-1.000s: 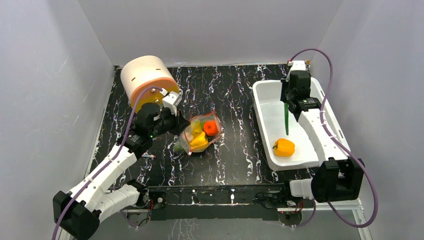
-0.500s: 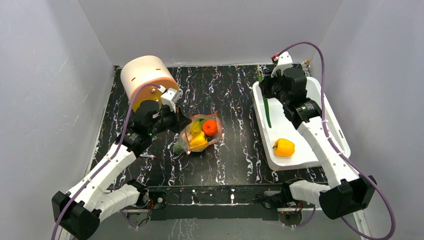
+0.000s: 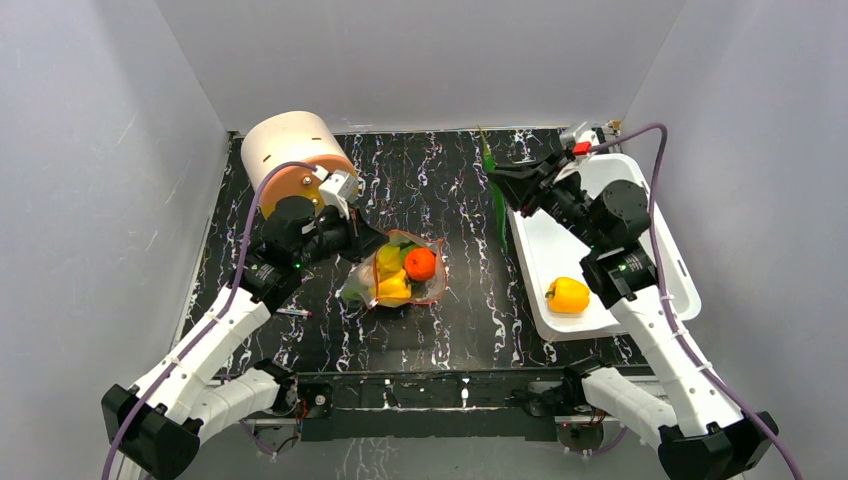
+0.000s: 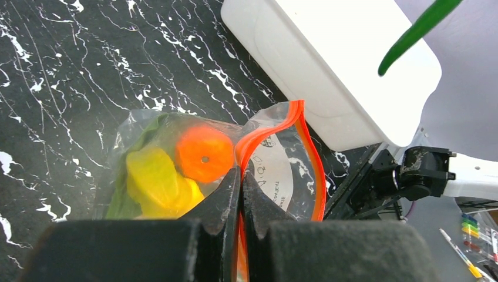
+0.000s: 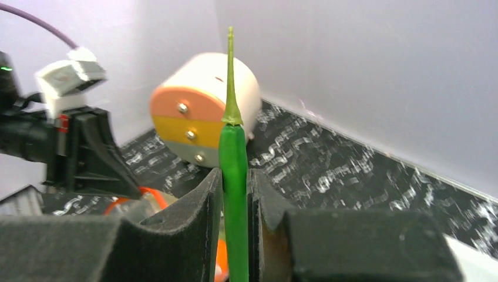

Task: Place the food in the zip-top bag and seal the zipper
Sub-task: Place the fake vegetable in the zipper food storage bag.

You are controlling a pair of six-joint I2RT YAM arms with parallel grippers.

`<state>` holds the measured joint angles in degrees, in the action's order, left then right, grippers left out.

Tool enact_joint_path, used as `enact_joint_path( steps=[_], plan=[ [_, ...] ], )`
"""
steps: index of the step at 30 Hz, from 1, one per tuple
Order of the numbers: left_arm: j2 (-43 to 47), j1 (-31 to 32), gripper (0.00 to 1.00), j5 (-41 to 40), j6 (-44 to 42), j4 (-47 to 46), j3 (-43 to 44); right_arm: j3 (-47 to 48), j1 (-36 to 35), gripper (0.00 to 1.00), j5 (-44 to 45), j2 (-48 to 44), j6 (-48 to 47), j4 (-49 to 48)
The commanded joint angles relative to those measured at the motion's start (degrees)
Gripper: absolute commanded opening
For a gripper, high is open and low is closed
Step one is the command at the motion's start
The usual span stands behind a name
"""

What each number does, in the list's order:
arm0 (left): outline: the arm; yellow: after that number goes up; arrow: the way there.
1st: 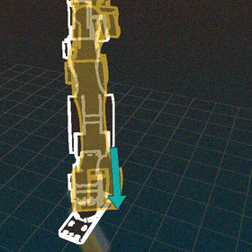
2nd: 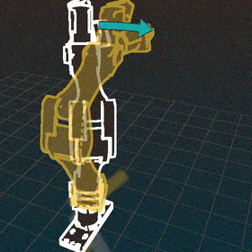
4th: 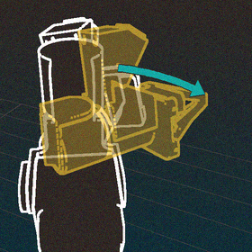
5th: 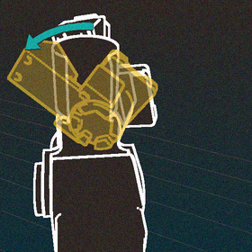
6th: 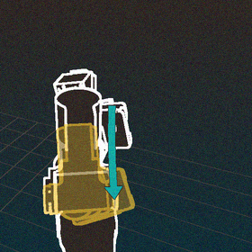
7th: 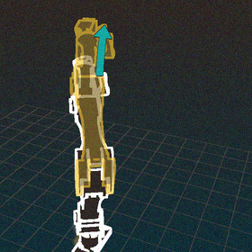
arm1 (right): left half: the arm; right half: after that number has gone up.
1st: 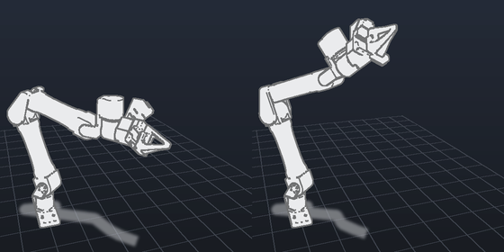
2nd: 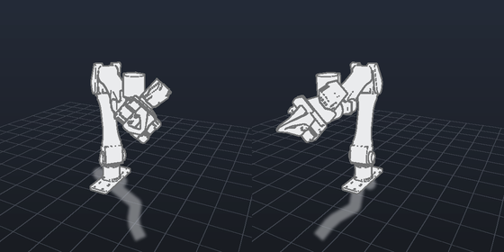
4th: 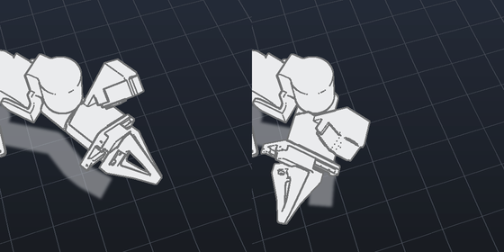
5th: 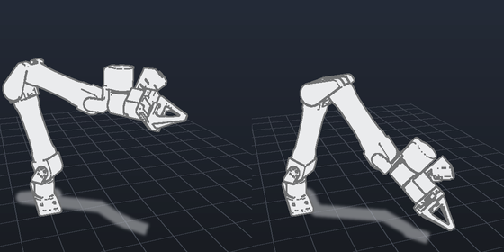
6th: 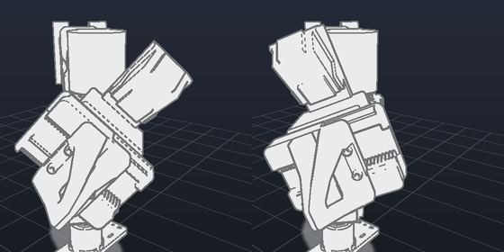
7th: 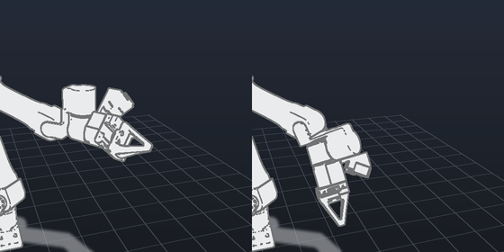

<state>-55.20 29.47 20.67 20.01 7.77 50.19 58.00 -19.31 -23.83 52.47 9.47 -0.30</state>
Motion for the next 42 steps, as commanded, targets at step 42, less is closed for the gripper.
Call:
enact_joint_path(
  steps=[42],
  plan=[
    [-0.37, 0.14, 0.0, 15.11, 2.95, -6.0, 3.42, -5.7, -23.54, 0.12, -27.28, 15.76, -26.81, -26.44]
  ],
)
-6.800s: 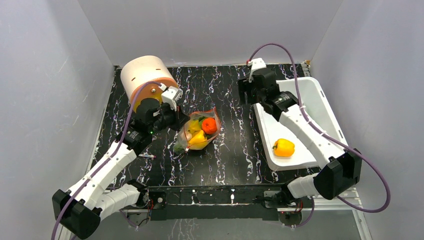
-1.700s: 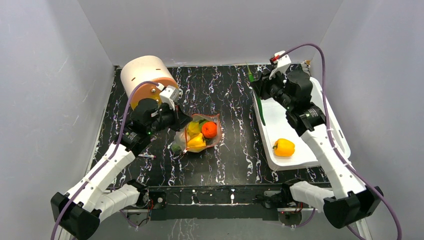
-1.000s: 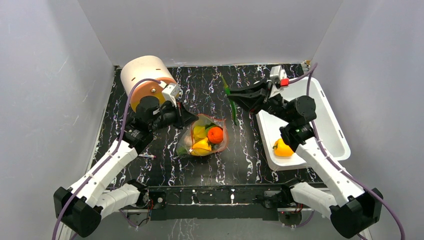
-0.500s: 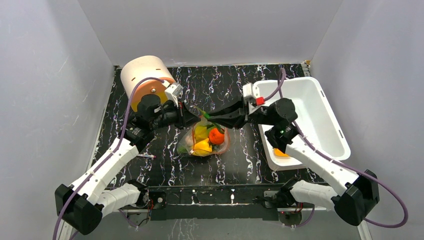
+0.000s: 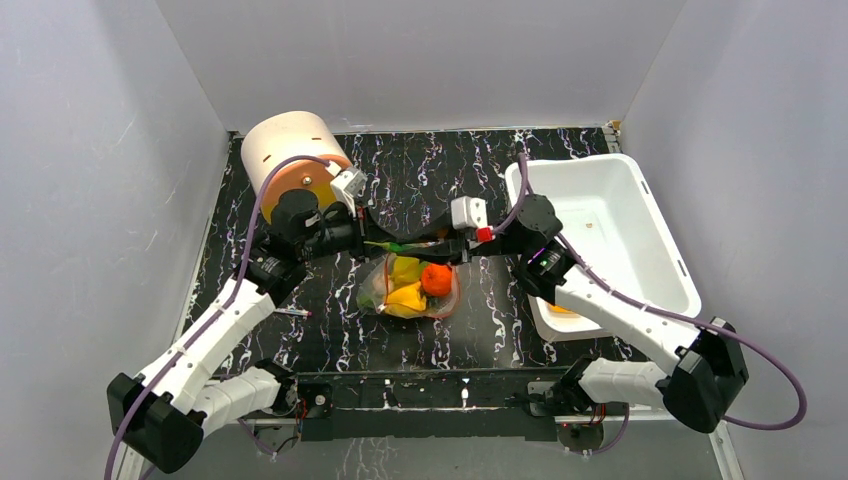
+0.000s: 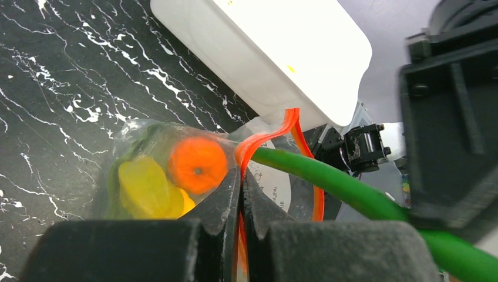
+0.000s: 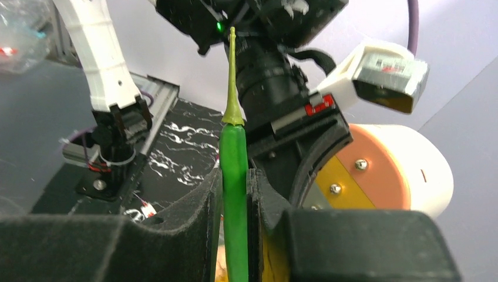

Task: Place the food in the zip-top bag and seal the zipper
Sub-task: Place the fake vegetable in the zipper food storage bag.

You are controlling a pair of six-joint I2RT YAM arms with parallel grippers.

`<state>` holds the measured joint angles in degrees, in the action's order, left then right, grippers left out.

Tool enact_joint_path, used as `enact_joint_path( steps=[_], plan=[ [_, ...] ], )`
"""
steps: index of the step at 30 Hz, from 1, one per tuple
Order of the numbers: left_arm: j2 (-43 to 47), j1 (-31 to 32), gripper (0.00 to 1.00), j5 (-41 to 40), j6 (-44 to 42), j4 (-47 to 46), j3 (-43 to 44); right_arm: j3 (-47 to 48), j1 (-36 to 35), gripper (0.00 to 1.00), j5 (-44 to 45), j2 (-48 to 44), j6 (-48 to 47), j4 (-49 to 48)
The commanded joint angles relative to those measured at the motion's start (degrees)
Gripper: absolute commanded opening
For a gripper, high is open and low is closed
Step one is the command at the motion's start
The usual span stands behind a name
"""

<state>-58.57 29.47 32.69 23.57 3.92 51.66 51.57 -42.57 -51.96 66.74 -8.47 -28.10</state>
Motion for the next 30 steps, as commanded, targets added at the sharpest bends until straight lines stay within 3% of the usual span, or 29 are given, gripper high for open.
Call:
enact_joint_path(
  steps=[1, 13, 21, 30],
  plan=[
    [3.17, 0.14, 0.0, 3.33, -0.63, -2.33, 1.97, 0.39, -0.32, 0.12, 0.17, 2.07, -9.89, 0.97],
    [4.19, 0.1, 0.0, 5.23, -2.33, -2.46, 1.12, -6.72, -0.32, 0.09, 0.6, 5.38, -23.69, 2.62],
    [5.18, 0.1, 0.0, 3.26, -3.54, -2.19, 1.49, -12.71, -0.32, 0.13, 9.34, 3.71, -22.9, 1.18],
    [5.28, 0.07, 0.0, 2.22, -4.59, -0.26, 2.29, -14.47, -0.32, 0.12, 12.38, 0.96, -27.26, 9.17]
  ],
)
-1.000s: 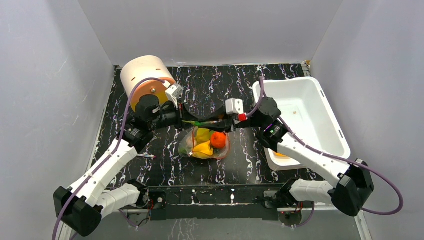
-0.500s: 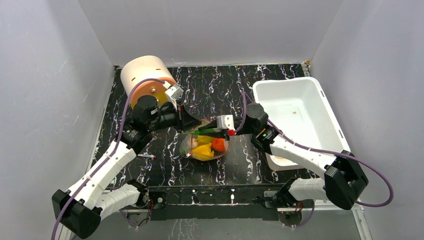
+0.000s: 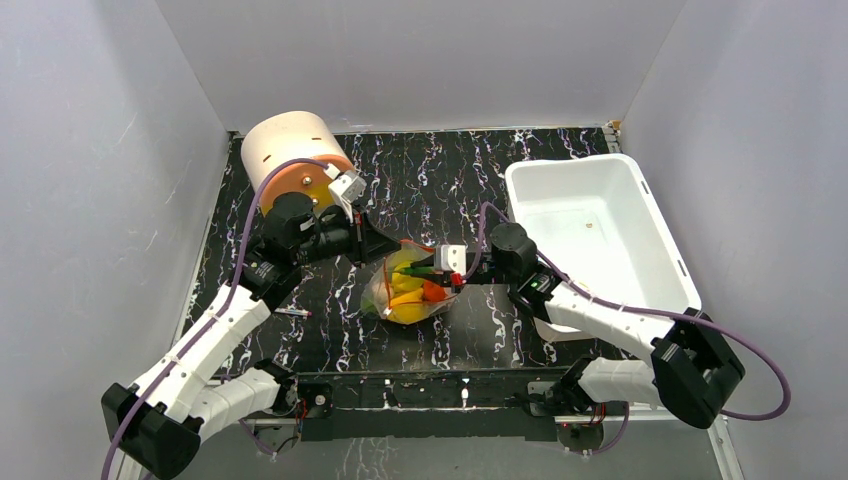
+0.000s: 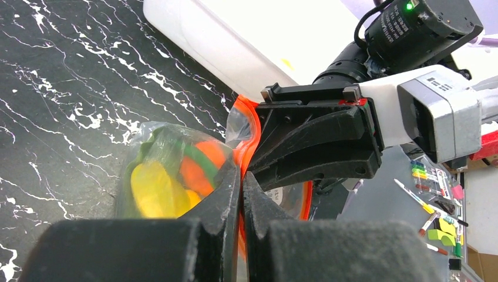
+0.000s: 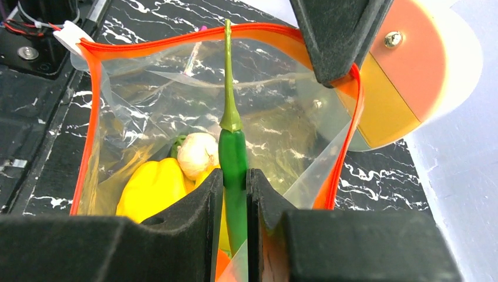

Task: Place the food in the zip-top bag and seal the zipper
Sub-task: Place the fake vegetable in the zipper food storage bag.

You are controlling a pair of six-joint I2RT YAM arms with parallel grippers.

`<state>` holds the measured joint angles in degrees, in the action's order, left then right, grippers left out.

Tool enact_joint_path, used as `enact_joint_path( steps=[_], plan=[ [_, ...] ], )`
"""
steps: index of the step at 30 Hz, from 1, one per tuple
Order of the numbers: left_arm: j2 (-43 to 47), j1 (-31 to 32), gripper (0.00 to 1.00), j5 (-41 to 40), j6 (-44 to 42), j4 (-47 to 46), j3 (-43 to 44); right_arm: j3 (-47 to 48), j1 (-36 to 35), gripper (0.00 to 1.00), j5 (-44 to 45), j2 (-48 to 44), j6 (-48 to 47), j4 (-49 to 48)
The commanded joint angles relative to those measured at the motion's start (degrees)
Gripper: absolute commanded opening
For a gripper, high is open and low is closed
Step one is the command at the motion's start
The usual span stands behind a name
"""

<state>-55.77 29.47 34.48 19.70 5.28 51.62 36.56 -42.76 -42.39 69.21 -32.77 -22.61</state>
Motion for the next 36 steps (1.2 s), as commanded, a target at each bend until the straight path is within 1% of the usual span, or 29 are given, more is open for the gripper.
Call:
enact_joint_path(
  steps=[1, 6, 9, 12, 14, 17, 19, 20, 24, 26, 30, 33, 35, 36],
  plan=[
    [2.48, 0.07, 0.0, 0.32, -0.61, -1.59, 2.4, 1.03, -0.13, 0.12, 3.1, -1.3, -3.23, 4.62],
    [2.65, 0.12, 0.0, 0.46, 0.28, -1.84, 2.74, 2.79, -0.21, 0.12, 5.91, 0.95, -6.2, 9.98],
    [2.59, 0.14, 0.0, 0.38, 0.17, -1.68, 2.59, 1.51, -0.13, 0.11, 10.87, 1.94, -8.11, 8.76],
    [2.23, 0.1, 0.0, 0.68, 0.31, -1.71, 2.44, 2.1, -0.23, 0.11, 12.43, 3.9, -9.14, 9.49],
    [1.92, 0.1, 0.0, 0.77, 0.42, -1.64, 2.57, 3.58, -0.35, 0.14, 12.02, 4.77, -9.36, 11.36],
    [1.67, 0.14, 0.0, -0.15, -0.1, -1.01, 2.8, 3.12, -0.44, 0.21, 12.99, 3.67, -9.06, 10.83],
    [1.63, 0.12, 0.0, -0.94, -0.78, -0.61, 2.79, 2.52, -0.43, 0.28, 14.18, 1.72, -8.19, 9.88],
    [1.53, 0.14, 0.0, -1.44, -1.18, -0.39, 2.76, 2.9, -0.47, 0.33, 14.61, 0.54, -7.4, 10.53],
    [1.64, 0.14, 0.0, -5.05, -2.75, 0.32, 1.76, 7.94, -0.41, 0.5, 15.83, -3.64, -0.32, 17.34],
    [1.52, 0.13, 0.0, -6.31, -3.68, 0.48, 1.3, 9.68, -0.41, 0.56, 18.42, -6.09, 3.56, 19.45],
    [1.6, 0.14, 0.0, -13.27, -5.26, 1.01, 0.58, 11.2, -0.4, 0.65, 23.86, -9.78, 15.89, 19.27],
    [1.58, 0.15, 0.0, -18.0, -6.92, 0.63, 0.64, 12.54, -0.4, 0.74, 27.6, -11.29, 26.1, 19.72],
    [1.14, 0.14, 0.0, -19.15, -7.92, -0.11, 1.39, 16.08, -0.45, 0.76, 32.15, -11.11, 32.28, 23.39],
    [0.8, 0.08, 0.0, -18.94, -8.22, -0.14, 2.61, 18.67, -0.4, 0.76, 34.85, -10.66, 33.68, 26.64]
  ],
)
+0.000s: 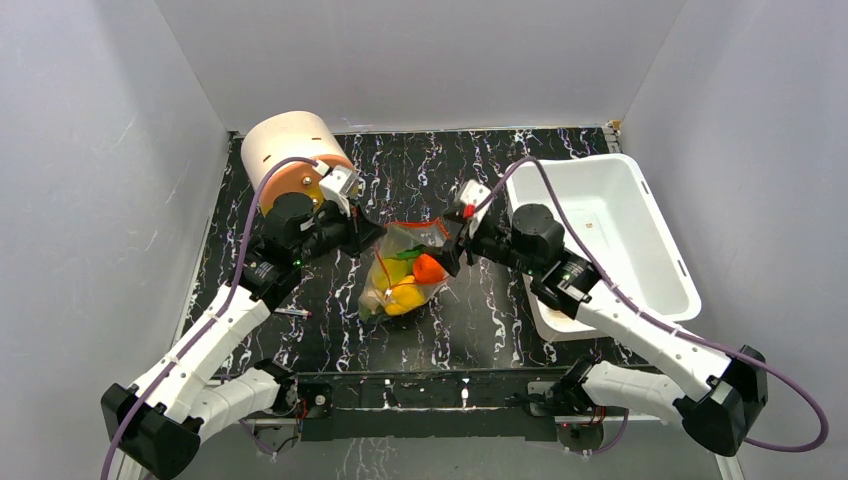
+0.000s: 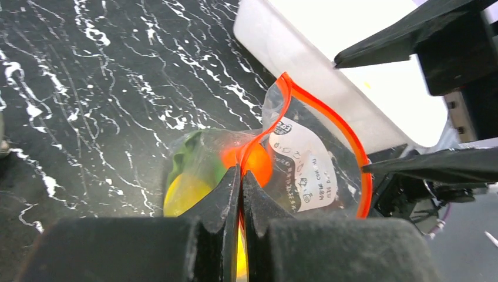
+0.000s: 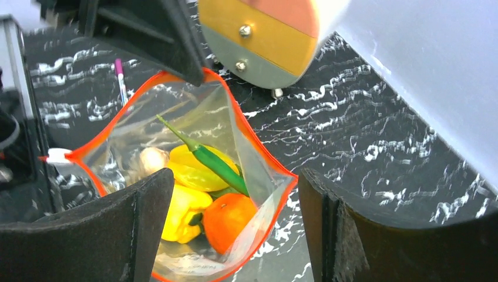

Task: Place the food in the zip-top bag and seal the zipper
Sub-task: Place the fake vegetable in the zipper food storage bag, then pick up the fake vegetable from the bin.

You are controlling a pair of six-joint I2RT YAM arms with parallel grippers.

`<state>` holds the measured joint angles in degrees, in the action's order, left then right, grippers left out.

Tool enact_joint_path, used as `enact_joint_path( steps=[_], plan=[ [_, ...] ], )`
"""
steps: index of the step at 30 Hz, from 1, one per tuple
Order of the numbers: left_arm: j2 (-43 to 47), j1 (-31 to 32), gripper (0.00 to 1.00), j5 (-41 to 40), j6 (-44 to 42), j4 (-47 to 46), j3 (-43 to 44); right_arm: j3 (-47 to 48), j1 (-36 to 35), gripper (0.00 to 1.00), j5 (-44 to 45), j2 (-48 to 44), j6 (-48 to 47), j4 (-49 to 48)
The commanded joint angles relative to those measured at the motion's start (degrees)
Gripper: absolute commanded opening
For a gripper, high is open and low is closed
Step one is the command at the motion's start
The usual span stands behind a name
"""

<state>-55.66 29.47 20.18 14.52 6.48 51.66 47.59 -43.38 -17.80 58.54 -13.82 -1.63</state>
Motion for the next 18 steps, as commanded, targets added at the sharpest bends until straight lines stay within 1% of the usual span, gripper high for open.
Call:
enact_joint_path(
  steps=[1, 3, 5, 7, 10, 13, 16, 18],
  plan=[
    [0.19, 0.08, 0.0, -3.76, -3.16, -0.88, 3.98, 10.04, 0.19, 0.76, 14.2, 0.48, 15.78, 11.39],
    [-1.05, 0.09, 0.0, -2.75, -3.53, 0.67, 6.56, 13.96, 0.27, 0.79, 24.24, 1.57, 17.65, 18.58],
    [-1.92, 0.14, 0.0, -4.45, -4.0, 2.27, 8.13, 17.01, 0.64, 0.81, 33.98, 3.11, 18.94, 24.33],
    [-2.51, 0.14, 0.0, -6.61, -3.87, 2.54, 7.82, 19.04, 1.06, 0.81, 39.48, 4.89, 19.41, 27.84],
    [-3.22, 0.17, 0.0, -8.45, -2.59, 0.71, 5.95, 19.63, 1.45, 0.81, 46.3, 7.07, 21.71, 30.24],
    [-3.29, 0.17, 0.0, -9.47, -0.56, -2.86, 2.79, 18.59, 3.25, 0.8, 48.1, 8.38, 24.14, 31.33],
    [-3.22, 0.15, 0.0, -9.85, 1.47, -5.45, 0.01, 18.08, 8.13, 0.79, 45.52, 9.31, 27.68, 31.96],
    [-3.6, 0.13, 0.0, -10.03, 2.73, -6.1, -0.62, 18.06, 11.57, 0.77, 43.88, 9.79, 29.48, 32.24]
  ],
)
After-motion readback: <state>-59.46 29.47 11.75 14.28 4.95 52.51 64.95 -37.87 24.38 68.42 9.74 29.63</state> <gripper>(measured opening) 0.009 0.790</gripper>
